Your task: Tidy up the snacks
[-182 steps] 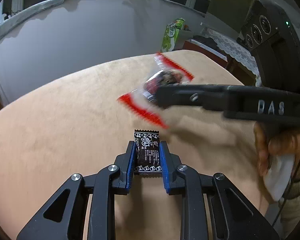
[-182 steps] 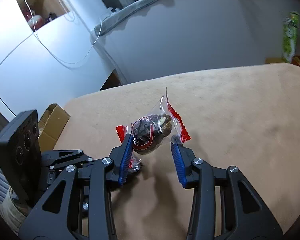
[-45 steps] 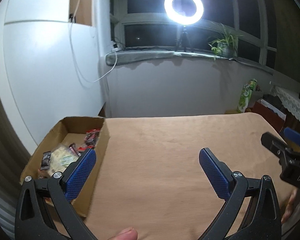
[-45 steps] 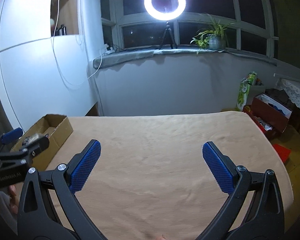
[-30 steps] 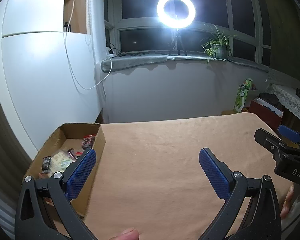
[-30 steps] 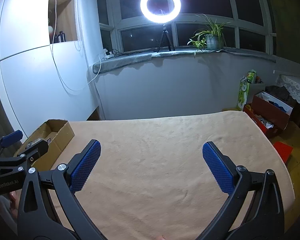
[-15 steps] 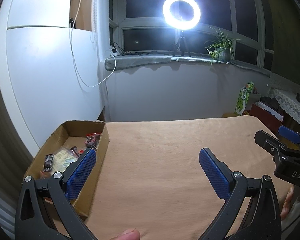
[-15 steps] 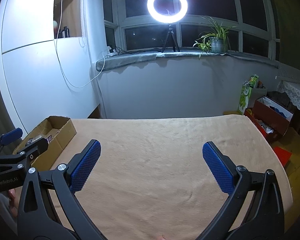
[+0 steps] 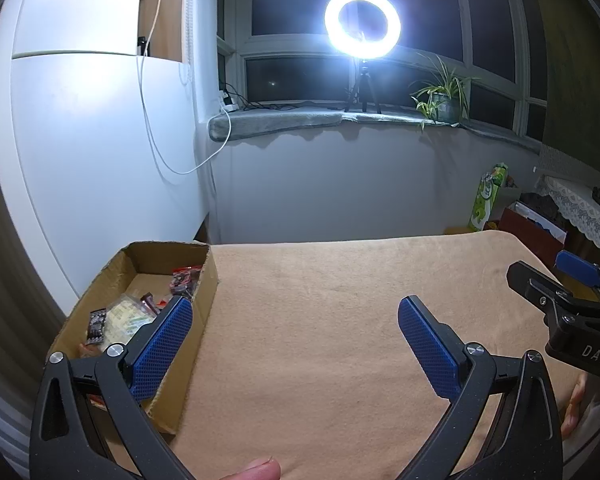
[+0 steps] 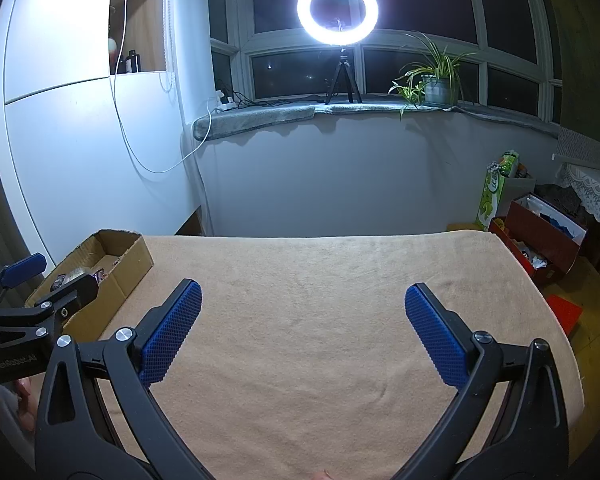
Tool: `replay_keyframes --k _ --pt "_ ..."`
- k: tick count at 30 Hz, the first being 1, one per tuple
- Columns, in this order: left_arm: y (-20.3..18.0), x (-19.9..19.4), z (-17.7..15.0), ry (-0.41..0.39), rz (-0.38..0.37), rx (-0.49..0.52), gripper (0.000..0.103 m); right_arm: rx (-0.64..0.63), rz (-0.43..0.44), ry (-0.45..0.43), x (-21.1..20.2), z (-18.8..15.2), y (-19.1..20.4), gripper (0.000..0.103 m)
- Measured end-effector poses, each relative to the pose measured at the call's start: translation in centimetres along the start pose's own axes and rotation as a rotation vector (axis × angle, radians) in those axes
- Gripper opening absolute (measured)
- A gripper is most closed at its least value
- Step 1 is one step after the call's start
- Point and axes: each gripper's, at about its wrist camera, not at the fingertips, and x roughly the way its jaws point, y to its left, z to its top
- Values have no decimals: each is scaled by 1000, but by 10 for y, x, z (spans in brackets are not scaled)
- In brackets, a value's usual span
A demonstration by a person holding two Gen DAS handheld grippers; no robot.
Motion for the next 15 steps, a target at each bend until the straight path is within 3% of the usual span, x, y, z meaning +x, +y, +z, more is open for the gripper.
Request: replay_keyframes --k 15 --pt "4 7 0 10 -6 0 102 -5 9 11 4 0 -2 103"
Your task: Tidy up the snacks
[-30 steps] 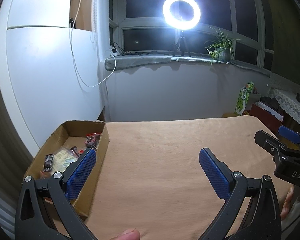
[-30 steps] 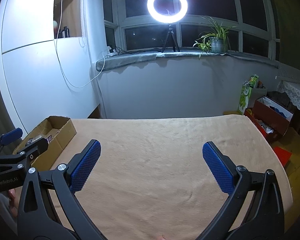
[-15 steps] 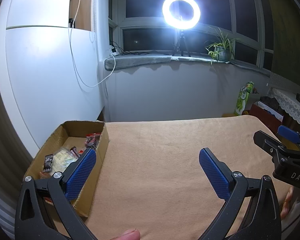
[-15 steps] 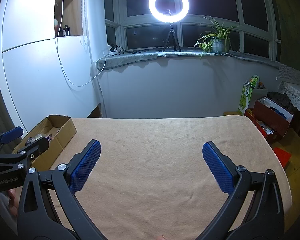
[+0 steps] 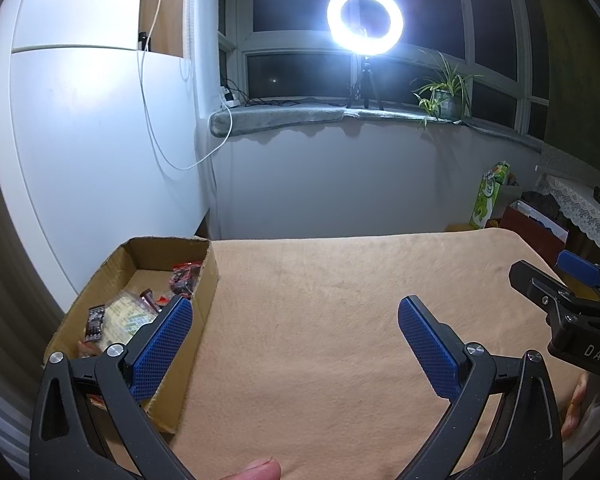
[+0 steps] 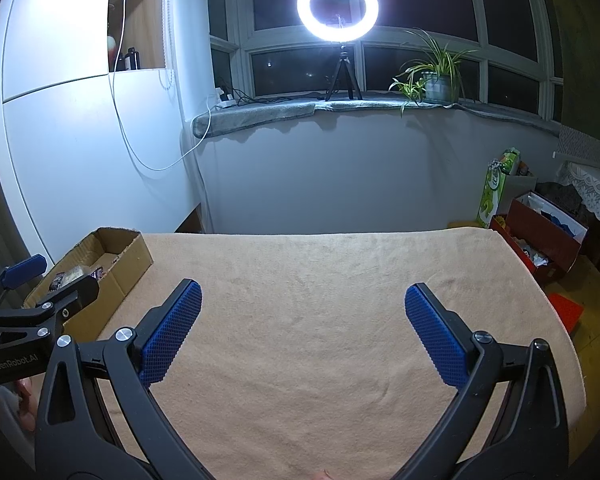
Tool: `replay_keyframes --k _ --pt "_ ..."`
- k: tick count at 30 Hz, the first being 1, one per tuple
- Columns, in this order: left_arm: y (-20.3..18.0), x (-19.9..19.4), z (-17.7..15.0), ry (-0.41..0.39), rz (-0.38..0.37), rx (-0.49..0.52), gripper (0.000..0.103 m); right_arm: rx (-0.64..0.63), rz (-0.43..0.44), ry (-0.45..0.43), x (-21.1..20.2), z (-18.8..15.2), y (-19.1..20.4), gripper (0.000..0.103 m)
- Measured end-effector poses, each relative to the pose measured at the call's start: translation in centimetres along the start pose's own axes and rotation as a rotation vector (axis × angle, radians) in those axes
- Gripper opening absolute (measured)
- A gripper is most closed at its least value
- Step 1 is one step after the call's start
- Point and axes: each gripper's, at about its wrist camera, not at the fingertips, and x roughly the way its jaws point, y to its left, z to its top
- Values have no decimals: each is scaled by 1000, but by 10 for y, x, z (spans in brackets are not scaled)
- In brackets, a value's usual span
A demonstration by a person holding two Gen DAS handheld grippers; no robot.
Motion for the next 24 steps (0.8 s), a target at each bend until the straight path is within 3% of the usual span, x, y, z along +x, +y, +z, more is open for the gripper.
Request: replay_keyframes --k 24 --pt "5 1 -2 -2 -4 -5 102 0 2 0 1 0 0 103"
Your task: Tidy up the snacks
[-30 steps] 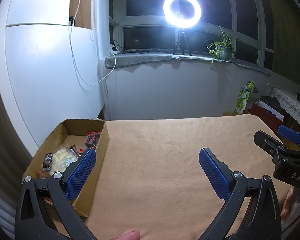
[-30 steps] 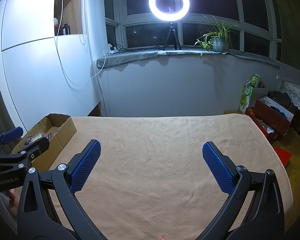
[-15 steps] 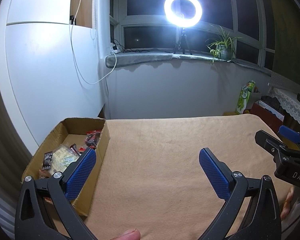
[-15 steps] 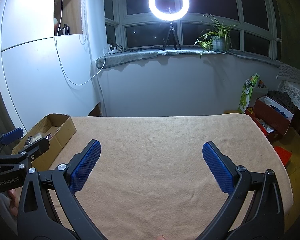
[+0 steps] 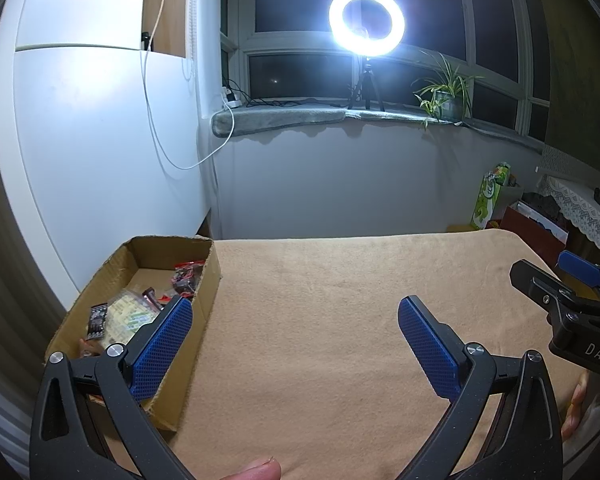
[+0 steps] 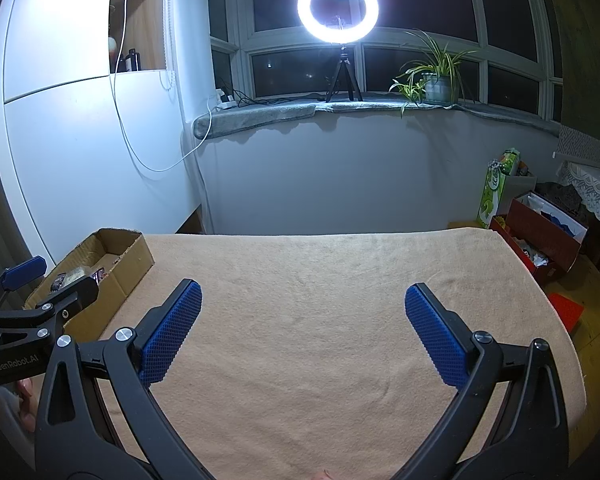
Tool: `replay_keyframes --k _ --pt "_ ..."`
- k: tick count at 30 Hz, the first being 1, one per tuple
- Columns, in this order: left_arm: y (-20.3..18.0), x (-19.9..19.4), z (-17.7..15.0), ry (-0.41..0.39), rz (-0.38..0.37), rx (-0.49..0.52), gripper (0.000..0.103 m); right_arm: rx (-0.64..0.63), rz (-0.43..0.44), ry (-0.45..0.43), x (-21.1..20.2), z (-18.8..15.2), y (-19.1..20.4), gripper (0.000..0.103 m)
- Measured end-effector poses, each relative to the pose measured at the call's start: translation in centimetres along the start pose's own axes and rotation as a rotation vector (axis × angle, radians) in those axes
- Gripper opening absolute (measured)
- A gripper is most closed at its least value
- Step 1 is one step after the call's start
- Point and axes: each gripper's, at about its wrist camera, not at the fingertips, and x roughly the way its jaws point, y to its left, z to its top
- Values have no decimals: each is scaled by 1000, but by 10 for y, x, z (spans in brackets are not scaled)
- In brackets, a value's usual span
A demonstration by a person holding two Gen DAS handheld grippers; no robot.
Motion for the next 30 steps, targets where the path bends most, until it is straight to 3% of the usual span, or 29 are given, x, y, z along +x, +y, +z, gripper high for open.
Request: replay_keyframes --k 30 --pt "2 1 0 1 -3 1 102 1 -1 -1 0 0 1 103"
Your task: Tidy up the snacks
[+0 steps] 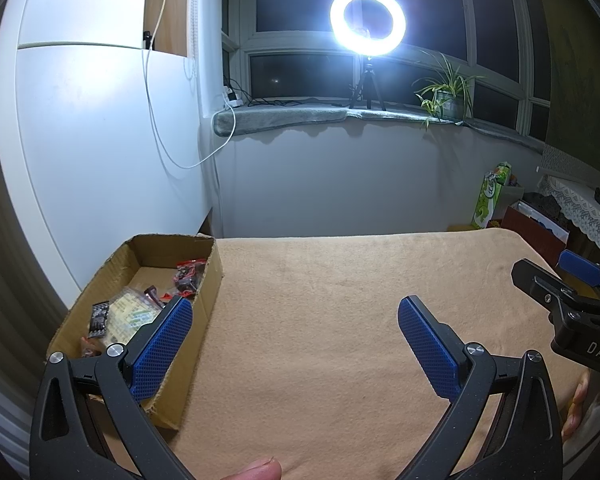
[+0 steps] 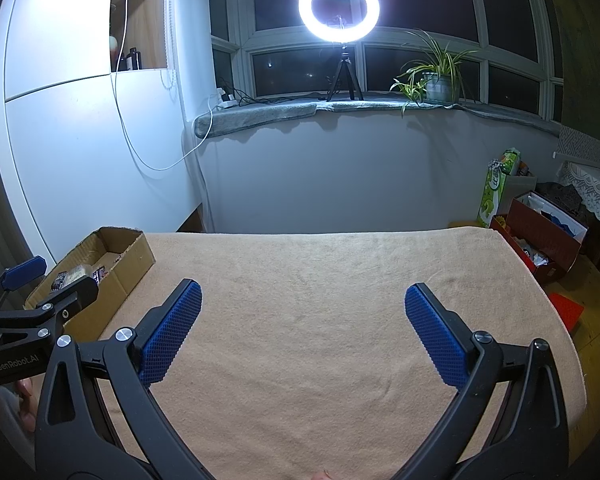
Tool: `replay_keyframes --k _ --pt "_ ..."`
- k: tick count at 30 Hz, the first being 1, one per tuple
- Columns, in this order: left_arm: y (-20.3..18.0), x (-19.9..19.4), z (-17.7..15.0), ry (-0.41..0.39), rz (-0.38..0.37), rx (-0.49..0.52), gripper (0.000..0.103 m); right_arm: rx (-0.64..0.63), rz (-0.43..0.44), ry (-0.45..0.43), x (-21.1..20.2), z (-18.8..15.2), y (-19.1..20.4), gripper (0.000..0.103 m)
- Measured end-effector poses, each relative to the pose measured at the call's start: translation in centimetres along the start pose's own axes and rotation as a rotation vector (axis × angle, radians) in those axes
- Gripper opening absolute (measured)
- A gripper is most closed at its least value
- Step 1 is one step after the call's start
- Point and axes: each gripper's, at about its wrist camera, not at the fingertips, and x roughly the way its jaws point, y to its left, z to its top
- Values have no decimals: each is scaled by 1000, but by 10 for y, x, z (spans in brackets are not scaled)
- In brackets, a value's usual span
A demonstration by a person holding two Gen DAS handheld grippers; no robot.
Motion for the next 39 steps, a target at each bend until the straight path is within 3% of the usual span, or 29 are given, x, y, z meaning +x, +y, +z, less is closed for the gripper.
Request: replay_keyframes --k 39 --pt "2 0 -1 11 11 -7 102 -3 3 8 1 -2 2 103"
